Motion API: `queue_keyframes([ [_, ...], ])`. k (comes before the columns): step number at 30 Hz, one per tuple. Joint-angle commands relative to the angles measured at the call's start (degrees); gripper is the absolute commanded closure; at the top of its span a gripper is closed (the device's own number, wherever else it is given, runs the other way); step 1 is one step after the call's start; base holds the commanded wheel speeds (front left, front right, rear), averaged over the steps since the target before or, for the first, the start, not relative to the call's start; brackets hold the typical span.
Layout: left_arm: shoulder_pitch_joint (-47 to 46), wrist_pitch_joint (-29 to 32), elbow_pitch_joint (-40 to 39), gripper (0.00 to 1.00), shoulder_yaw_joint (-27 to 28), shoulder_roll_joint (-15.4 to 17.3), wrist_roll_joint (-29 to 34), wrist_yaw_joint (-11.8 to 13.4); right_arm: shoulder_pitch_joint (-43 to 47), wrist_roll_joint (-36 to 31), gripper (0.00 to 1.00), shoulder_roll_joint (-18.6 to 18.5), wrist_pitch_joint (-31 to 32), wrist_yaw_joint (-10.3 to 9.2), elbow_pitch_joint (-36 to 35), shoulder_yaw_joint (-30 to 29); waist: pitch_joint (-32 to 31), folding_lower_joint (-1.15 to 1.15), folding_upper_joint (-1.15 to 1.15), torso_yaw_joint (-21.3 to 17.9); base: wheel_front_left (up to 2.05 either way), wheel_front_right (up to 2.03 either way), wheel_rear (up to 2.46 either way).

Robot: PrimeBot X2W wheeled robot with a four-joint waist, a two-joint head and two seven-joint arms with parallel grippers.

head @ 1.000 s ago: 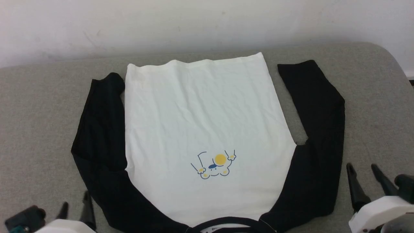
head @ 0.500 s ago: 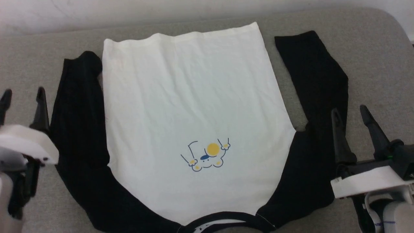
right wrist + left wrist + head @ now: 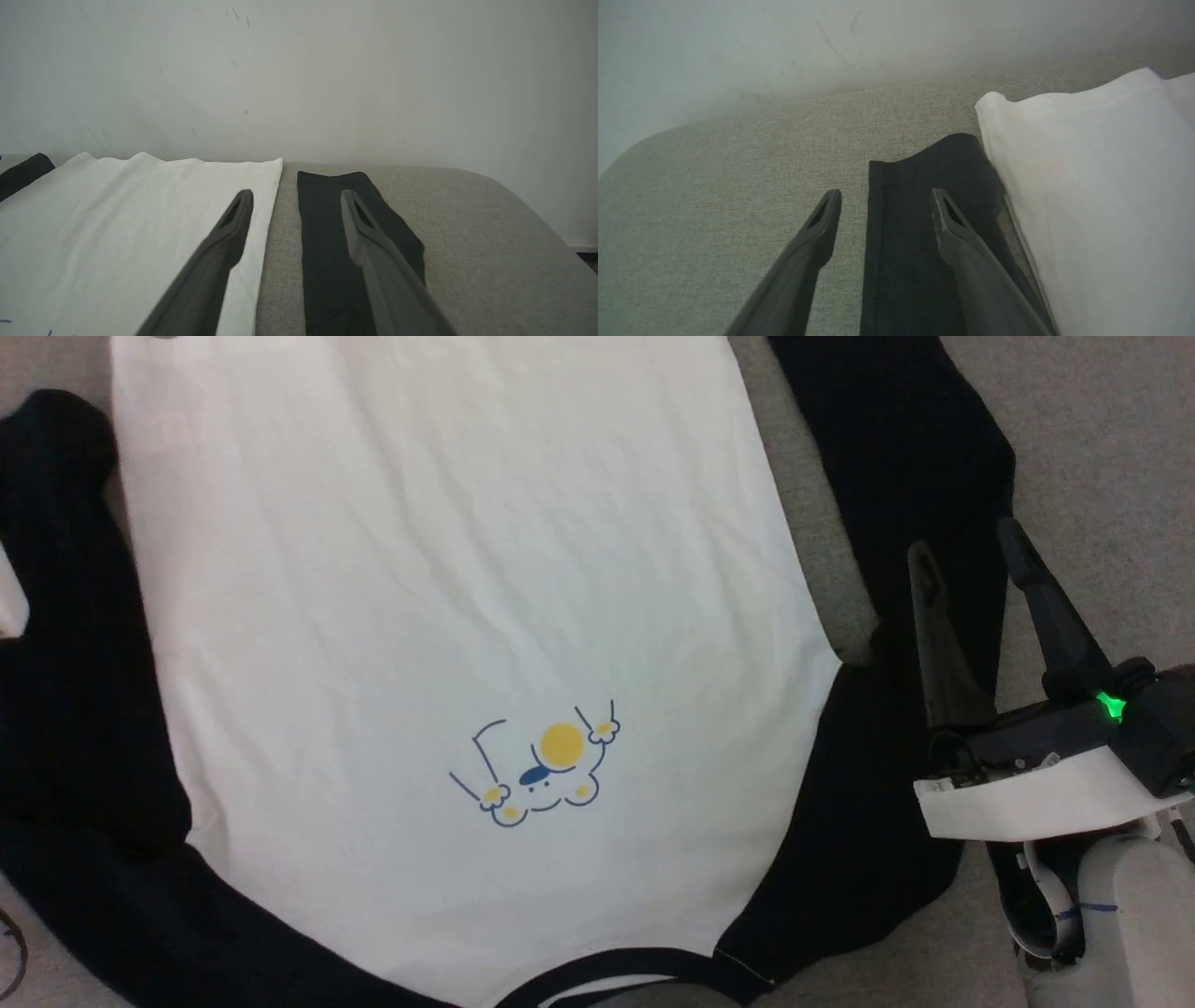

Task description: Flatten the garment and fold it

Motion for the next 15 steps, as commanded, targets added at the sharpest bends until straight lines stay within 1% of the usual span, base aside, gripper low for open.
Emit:
queue_keyframes([
  [1, -1.42, 1.31, 0.61, 0.0, 0.28, 0.86, -0.36, 0.43, -0.65, 0.6, 0.0, 0.39, -0.38, -0.12, 0.04, 0.01, 4.31, -0.02, 0.0, -3.46, 0.0, 0.0, 0.0],
  [6, -2.55, 9.67, 2.11, 0.0, 1.05, 2.85, -1.65, 3.15, -0.76, 1.27, 0.0, 0.97, -1.09, -0.12, 0.98, 0.69, 5.87, -0.02, 0.0, -4.51, 0.0, 0.0, 0.0],
  [11, -0.31, 16.77, 1.84, 0.0, 1.66, 4.33, -2.77, 6.5, -0.82, 1.64, 0.0, 1.4, -1.89, -0.12, 1.85, 0.66, 6.32, -0.02, 0.0, -4.85, 0.0, 0.0, 0.0],
  [12, 0.59, 18.5, 1.6, 0.7, 1.69, 4.44, -3.49, 6.77, -0.87, 1.81, 0.0, 1.46, -1.93, -0.12, 2.03, 0.76, 6.27, -0.02, 0.0, -4.89, 0.0, 0.0, 0.0],
  [13, 1.53, 20.23, 1.27, 1.0, 1.92, 4.29, -4.45, 7.28, -0.89, 1.93, 0.0, 1.52, -1.95, -0.12, 2.2, 0.82, 6.11, -0.02, 0.0, -4.85, 0.0, 0.0, 0.0],
  [14, 2.31, 21.17, 0.55, 1.0, 2.17, 4.17, -5.19, 7.57, -0.9, 1.94, 0.0, 1.56, -1.95, -0.12, 2.32, 0.77, 5.9, -0.02, 0.0, -4.75, 0.0, 0.0, 0.0],
  [15, 2.89, 20.88, -0.35, 1.0, 2.61, 4.27, -5.29, 7.95, -0.9, 1.91, 0.0, 1.6, -1.93, -0.12, 2.39, 0.64, 5.69, -0.02, 0.0, -4.62, 0.0, 0.0, 0.0],
])
